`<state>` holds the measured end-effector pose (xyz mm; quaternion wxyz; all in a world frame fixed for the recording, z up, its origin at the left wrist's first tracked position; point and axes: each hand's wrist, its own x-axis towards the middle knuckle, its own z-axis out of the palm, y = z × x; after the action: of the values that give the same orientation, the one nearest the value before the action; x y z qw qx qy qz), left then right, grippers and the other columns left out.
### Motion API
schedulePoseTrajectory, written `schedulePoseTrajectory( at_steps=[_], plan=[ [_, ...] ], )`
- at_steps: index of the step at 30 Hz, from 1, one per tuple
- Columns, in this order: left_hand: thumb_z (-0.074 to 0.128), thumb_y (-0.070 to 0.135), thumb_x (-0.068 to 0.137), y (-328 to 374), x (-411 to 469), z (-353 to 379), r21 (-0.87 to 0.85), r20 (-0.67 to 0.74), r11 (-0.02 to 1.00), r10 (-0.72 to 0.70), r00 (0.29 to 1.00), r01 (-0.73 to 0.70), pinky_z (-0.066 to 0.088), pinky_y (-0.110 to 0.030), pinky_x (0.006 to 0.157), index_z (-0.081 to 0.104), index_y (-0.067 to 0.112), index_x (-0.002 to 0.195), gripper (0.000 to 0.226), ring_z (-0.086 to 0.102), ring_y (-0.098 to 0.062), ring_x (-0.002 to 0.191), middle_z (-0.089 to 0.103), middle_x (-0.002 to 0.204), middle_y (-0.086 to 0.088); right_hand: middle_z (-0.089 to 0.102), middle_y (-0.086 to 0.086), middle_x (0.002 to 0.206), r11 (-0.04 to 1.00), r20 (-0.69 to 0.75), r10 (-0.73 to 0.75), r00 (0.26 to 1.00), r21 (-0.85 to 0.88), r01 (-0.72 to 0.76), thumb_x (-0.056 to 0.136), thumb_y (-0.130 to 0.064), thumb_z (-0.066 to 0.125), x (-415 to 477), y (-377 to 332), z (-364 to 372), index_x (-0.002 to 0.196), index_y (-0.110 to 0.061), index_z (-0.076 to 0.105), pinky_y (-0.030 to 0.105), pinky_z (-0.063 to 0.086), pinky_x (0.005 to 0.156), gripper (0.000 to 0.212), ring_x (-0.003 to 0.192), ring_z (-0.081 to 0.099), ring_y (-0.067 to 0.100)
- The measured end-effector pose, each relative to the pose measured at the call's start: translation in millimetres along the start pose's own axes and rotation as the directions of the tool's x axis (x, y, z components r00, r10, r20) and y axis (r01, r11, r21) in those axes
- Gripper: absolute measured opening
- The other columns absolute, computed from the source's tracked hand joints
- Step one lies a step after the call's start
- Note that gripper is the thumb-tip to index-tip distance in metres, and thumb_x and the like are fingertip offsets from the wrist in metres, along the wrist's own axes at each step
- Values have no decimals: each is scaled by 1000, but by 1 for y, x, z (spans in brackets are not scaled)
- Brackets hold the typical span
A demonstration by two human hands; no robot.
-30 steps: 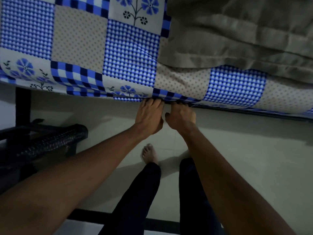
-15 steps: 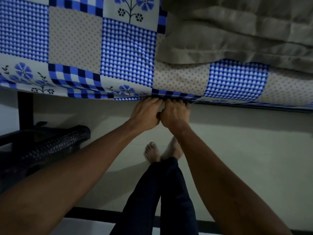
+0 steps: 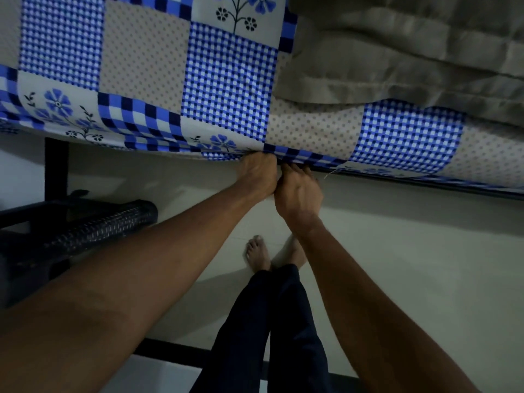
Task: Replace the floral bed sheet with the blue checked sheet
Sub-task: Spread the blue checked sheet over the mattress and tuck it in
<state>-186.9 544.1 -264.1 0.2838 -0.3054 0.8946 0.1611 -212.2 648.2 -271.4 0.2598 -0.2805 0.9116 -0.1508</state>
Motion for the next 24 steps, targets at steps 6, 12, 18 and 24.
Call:
schedulePoseTrajectory(
  at_steps=[6, 12, 18, 24],
  plan=[
    [70, 12, 77, -54, -19, 28, -226, -187, 934, 236, 954, -275, 30, -36, 116, 51, 7, 140, 66, 46, -28, 134, 53, 143, -11, 71, 13, 111, 968, 99, -193, 976, -142, 206, 77, -19, 71, 12, -11, 6, 113, -7, 67, 47, 47, 94, 38, 104, 65, 37],
    [64, 12, 79, -91, -46, 45, -33, -311, 972, 210, 927, -232, 30, -43, 117, 40, 1, 146, 72, 36, -30, 141, 42, 151, -14, 56, 14, 137, 952, 263, -121, 957, -241, 186, 91, -21, 53, 21, -31, 10, 137, -9, 48, 45, 40, 105, 48, 124, 53, 36],
    [72, 22, 74, -83, -28, 41, 26, -263, 991, 137, 955, -135, 39, -45, 107, 48, 10, 137, 68, 44, -30, 128, 49, 135, -8, 52, 11, 143, 982, 322, -39, 946, -163, 96, 90, -39, 59, 24, -41, 2, 142, -12, 45, 45, 29, 116, 60, 134, 45, 31],
    [68, 25, 82, -75, -17, 30, 22, -234, 1000, 17, 972, -13, 34, -51, 105, 59, 18, 122, 42, 39, -30, 130, 52, 134, -3, 42, 9, 153, 966, 244, -200, 949, -113, 233, 98, -28, 47, 9, -51, 28, 151, -10, 37, 45, 23, 121, 56, 141, 37, 31]
  ],
)
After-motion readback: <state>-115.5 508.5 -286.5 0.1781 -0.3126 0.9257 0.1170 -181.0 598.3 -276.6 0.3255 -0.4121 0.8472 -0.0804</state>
